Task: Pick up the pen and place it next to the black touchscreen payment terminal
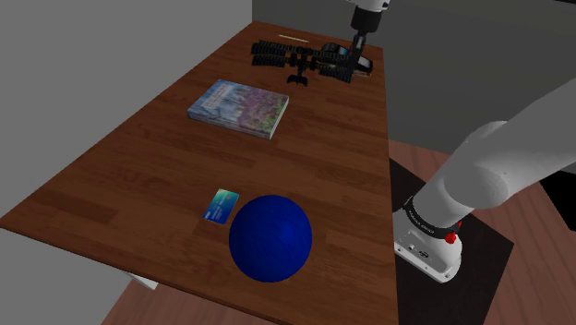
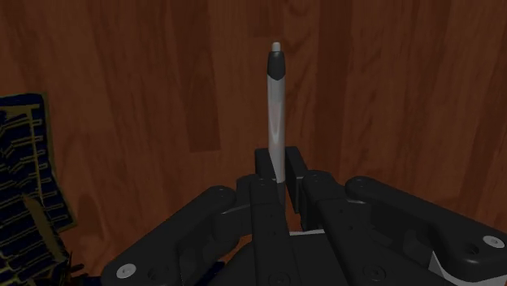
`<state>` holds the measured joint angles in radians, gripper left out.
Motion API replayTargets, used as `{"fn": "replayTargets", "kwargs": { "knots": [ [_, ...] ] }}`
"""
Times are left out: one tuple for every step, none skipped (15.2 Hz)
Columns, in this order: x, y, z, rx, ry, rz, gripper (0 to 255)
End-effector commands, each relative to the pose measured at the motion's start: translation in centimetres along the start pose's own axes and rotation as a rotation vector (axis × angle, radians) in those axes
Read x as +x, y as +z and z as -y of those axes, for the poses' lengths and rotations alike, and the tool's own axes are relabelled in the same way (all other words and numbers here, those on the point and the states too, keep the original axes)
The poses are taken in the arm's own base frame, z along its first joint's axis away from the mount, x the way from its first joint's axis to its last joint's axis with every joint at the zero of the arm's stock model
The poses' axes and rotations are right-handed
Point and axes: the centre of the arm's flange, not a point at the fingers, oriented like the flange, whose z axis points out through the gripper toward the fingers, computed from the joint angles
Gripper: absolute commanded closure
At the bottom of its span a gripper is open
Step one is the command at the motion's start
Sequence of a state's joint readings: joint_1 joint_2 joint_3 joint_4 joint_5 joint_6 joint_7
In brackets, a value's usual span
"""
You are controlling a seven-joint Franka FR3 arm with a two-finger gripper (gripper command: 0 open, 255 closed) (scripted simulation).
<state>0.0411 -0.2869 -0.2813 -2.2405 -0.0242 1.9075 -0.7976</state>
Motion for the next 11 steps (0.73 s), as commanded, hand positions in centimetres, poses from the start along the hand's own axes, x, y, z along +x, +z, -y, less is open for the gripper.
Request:
{"fn": "replayTargets", "kwargs": {
  "knots": [
    [-1.0,-0.4,-2.8,-0.001,-0.001,0.001,255],
    [-1.5,-0.5,-4.1,-0.001,-0.001,0.001,255],
    [-1.9,-0.6,-5.3,-0.001,-0.001,0.001,255],
    [-2.3,-0.7,-6.6,-0.001,-0.001,0.001,255],
    [-2.7,-0.8,-7.8,-0.001,-0.001,0.001,255],
    [-3.2,-0.9,-9.0,-0.001,-0.001,0.001,255],
    [-3.6,-1.0,-10.3,-0.001,-0.001,0.001,255],
    [-4.0,-1.1,-11.5,-0.001,-0.001,0.001,255],
    [-4.4,-1.2,-12.8,-0.001,-0.001,0.001,255],
    [-4.9,-1.3,-14.0,-0.001,-0.001,0.001,255],
    [-5.3,-1.4,-15.3,-0.001,-0.001,0.001,255]
  ]
}}
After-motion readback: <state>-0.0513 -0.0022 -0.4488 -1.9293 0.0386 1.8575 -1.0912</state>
